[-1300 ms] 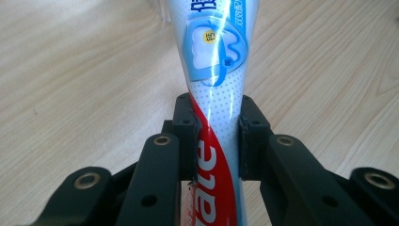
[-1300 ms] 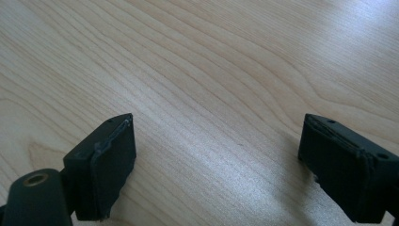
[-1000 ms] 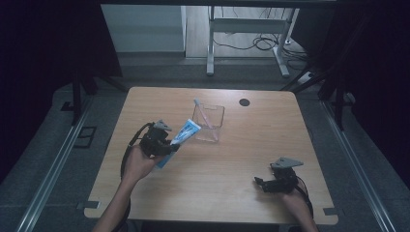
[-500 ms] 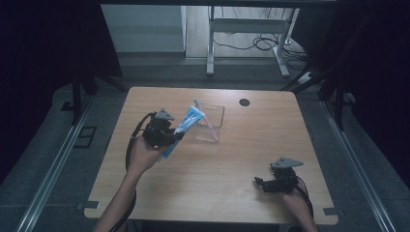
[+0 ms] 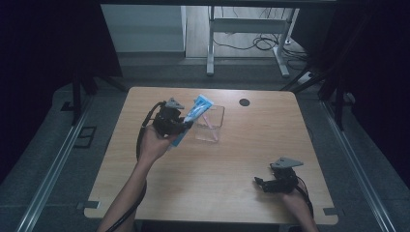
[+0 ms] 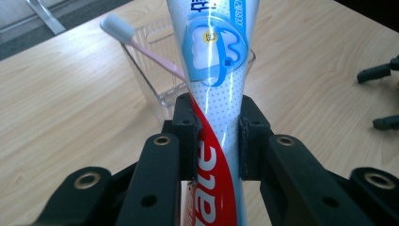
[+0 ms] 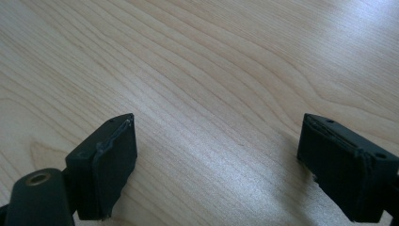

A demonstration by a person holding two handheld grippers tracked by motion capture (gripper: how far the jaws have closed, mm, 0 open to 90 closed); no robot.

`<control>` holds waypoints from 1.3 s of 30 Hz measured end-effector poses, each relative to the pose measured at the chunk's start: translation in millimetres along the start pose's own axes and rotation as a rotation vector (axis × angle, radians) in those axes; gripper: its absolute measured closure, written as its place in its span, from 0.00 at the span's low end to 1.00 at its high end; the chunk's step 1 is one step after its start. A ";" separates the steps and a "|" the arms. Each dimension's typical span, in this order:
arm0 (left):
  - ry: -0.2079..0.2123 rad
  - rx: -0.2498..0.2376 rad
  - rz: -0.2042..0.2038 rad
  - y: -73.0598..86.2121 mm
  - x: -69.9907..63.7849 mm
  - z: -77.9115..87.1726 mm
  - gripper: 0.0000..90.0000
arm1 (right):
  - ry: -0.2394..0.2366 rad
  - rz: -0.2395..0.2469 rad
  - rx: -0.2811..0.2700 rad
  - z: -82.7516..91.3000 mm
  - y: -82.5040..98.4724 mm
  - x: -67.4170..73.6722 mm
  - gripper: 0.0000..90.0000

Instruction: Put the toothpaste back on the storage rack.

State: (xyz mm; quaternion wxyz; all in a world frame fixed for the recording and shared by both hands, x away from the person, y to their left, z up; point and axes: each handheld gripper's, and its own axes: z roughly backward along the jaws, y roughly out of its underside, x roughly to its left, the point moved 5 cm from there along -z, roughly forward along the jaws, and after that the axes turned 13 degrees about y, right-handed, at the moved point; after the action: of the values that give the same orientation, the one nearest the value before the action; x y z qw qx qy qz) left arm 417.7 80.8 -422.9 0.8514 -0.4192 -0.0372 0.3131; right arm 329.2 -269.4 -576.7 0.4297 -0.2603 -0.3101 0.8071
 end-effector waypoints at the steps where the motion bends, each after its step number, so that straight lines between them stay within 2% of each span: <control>1: -0.002 -0.001 -0.004 -2.0 0.6 -1.3 0.82 | 0.000 0.000 0.000 0.0 0.0 0.0 0.14; 20: -0.001 -0.072 -0.034 -49.5 9.3 -26.8 0.82 | -0.001 0.000 0.000 0.0 0.0 0.0 0.14; 24: -0.011 -0.081 -0.042 -56.2 13.0 -33.7 0.82 | -0.001 0.000 -0.001 0.0 0.0 0.0 0.14; 39: -0.011 -0.137 -0.025 -74.1 28.1 -62.8 0.82 | -0.003 0.001 -0.001 0.1 0.0 0.1 0.14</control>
State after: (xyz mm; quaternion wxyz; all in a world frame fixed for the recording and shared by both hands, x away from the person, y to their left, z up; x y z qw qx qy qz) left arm 497.9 19.7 -414.4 0.8243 -0.4742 -0.0683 0.3016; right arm 329.1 -269.3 -576.6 0.4287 -0.2595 -0.3113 0.8075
